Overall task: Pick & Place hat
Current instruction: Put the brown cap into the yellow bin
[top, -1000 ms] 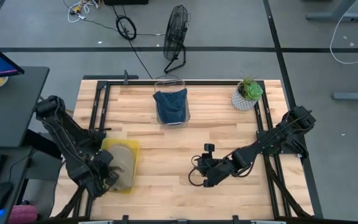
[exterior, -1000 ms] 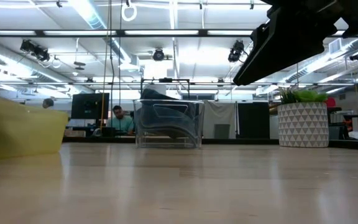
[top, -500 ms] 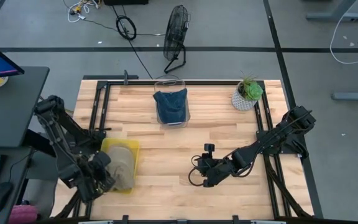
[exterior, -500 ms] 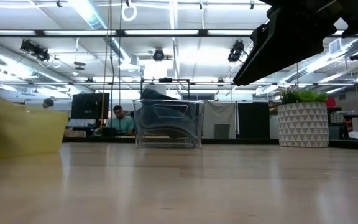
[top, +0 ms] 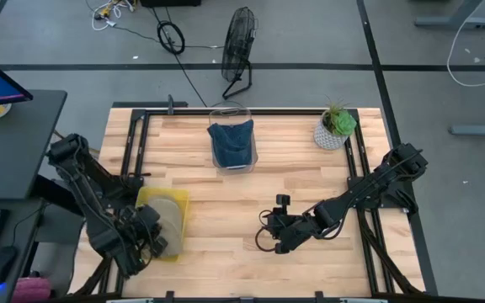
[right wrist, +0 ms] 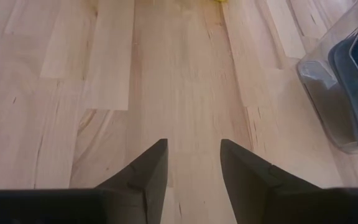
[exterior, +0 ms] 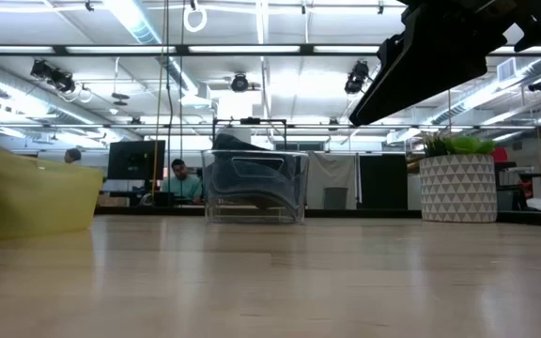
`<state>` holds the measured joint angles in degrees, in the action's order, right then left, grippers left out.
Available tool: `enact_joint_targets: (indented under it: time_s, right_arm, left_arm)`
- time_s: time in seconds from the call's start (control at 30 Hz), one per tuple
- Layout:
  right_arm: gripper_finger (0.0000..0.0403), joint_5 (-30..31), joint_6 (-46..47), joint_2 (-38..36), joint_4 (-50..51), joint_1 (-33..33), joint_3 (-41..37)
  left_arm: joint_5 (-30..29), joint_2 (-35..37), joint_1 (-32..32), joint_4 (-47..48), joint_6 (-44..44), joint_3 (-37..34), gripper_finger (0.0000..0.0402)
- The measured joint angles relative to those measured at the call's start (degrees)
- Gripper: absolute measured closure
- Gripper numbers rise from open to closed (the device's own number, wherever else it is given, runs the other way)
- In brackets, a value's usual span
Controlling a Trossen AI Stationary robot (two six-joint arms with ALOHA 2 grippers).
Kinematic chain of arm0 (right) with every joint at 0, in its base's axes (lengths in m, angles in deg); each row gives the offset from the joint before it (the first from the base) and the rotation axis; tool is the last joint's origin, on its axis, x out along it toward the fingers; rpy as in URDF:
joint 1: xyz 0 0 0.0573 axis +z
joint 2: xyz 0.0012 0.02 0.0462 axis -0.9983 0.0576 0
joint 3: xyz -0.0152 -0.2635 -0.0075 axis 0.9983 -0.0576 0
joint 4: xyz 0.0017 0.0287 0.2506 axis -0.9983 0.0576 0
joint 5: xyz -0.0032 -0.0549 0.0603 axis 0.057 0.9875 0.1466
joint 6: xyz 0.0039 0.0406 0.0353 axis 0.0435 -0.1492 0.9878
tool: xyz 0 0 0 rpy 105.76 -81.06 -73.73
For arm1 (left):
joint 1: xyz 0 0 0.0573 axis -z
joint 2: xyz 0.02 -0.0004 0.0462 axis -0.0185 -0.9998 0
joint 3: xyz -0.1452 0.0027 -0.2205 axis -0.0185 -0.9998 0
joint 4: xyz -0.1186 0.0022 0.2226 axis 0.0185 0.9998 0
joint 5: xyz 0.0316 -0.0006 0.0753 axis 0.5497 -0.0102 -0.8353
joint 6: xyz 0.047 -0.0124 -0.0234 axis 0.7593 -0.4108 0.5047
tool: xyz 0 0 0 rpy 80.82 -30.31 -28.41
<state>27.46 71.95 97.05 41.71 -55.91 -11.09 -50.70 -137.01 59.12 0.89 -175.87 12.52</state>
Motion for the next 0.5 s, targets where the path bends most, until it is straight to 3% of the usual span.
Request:
enact_joint_targets:
  time_s: [0.13,0.5]
  right_arm:
    - [0.0252,0.0,0.0,0.0,-0.1,0.0,0.0]
    - [0.0252,0.0,0.0,0.0,-0.2,0.0,0.0]
  left_arm:
    - [0.2,-1.8,0.0,-5.3,-0.1,-2.5,0.0390]
    - [5.9,-5.2,-1.0,-12.6,-3.9,-8.9,0.0398]
